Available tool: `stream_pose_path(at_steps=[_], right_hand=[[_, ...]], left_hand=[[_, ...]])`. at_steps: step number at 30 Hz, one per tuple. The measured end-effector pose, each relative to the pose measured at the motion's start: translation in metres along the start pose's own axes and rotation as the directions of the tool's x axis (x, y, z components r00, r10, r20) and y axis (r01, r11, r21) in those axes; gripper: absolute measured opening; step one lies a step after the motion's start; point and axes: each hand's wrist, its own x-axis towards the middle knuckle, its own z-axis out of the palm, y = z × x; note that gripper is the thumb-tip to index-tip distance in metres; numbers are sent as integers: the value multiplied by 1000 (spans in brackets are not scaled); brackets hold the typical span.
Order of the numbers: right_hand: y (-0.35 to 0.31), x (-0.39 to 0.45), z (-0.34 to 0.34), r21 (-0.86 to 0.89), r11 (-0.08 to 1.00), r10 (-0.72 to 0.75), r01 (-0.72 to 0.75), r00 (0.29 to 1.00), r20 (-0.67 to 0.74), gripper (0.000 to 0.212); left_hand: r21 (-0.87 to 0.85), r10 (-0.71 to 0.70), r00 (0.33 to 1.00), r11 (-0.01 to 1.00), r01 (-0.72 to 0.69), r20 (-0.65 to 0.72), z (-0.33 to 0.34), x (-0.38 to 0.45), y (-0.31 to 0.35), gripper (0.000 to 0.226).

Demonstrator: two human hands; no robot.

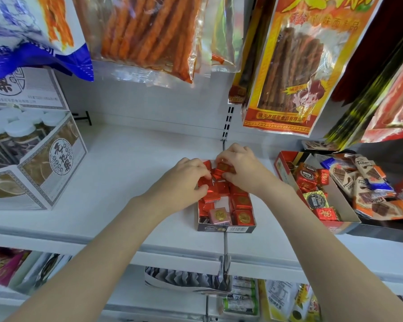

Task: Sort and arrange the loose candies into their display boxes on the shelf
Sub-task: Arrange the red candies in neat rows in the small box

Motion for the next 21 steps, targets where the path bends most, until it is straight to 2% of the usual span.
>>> stream_pose_path(at_steps=[5, 8, 12, 14, 17, 21], right_hand=[[3, 2, 5, 23, 1000, 15, -13, 997, -80, 31], [5, 1, 8, 68, 996, 75, -66, 985, -153, 31], [9, -1, 13, 34, 990, 138, -133, 964, -227, 34], [11, -2, 13, 50, 989, 148, -140, 963, -227, 35], [17, -4, 5, 172, 974, 184, -149, 959, -214, 27], [31, -12, -13, 246, 962, 163, -119, 972, -169, 21]], left_hand=[[-23, 0, 1000, 1000, 0, -6, 1, 1, -1, 29], [-20, 2, 1000, 1000, -2, -2, 2, 1, -2, 29], [-21, 2, 1000, 1000, -2, -1, 1, 1, -1, 30], [5, -7, 1000, 1000, 7, -14, 1, 3, 1, 31], [81, -21, 999, 996, 25, -49, 3, 8, 3, 34], [47, -5, 991, 999, 11, -133, 6, 15, 7, 35]])
